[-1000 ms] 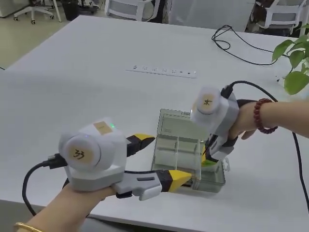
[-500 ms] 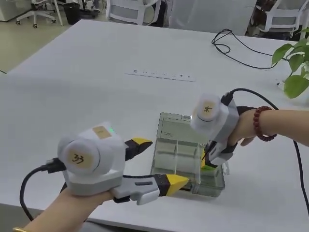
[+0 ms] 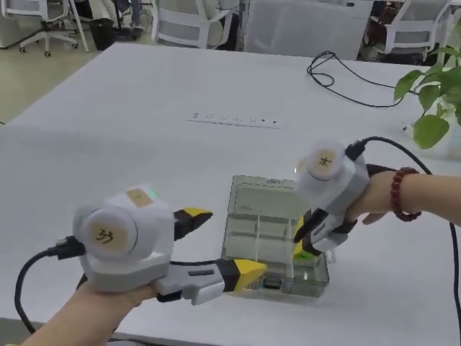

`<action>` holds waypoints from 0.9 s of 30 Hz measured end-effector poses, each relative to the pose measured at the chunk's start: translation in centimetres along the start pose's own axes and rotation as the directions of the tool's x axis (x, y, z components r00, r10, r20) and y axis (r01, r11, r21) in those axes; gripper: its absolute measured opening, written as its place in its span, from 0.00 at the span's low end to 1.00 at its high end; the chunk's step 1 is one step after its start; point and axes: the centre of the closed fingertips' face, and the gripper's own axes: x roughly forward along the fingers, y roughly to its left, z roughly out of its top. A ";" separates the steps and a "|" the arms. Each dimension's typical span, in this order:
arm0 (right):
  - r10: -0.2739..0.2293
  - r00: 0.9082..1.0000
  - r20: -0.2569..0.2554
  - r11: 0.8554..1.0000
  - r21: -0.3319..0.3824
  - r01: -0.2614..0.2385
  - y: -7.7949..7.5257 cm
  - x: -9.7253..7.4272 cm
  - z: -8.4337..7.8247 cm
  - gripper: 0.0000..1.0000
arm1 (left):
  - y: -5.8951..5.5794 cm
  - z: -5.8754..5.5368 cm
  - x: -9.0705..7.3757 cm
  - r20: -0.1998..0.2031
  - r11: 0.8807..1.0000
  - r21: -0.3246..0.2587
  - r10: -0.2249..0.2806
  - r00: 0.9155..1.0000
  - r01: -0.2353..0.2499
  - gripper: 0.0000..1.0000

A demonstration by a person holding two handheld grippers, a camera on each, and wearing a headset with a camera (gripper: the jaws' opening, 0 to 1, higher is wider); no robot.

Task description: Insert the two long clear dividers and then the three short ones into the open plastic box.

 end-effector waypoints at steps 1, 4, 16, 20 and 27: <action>-0.012 1.000 0.020 1.000 -0.001 0.012 0.0 -0.4 0.1 0.23 | 0.1 -0.2 -0.1 -0.016 1.000 0.013 0.004 1.000 -0.003 0.69; -0.042 0.997 0.068 0.999 0.033 0.040 0.1 -1.3 0.2 0.27 | 0.3 -0.3 -0.3 -0.038 0.999 0.040 0.017 0.999 -0.016 0.69; -0.189 0.926 0.328 0.966 0.230 0.116 1.1 -5.7 1.5 0.46 | 1.2 0.1 -1.4 -0.048 0.998 0.026 0.050 0.998 -0.049 0.72; -0.248 0.889 0.384 0.941 0.316 0.126 1.4 -6.9 1.4 0.52 | 1.5 0.2 -1.8 -0.044 0.998 0.015 0.063 0.997 -0.062 0.74; -0.307 0.851 0.427 0.905 0.408 0.121 2.3 -8.0 0.5 0.63 | 1.7 -0.5 -2.3 -0.076 0.997 -0.006 0.077 0.994 -0.077 0.78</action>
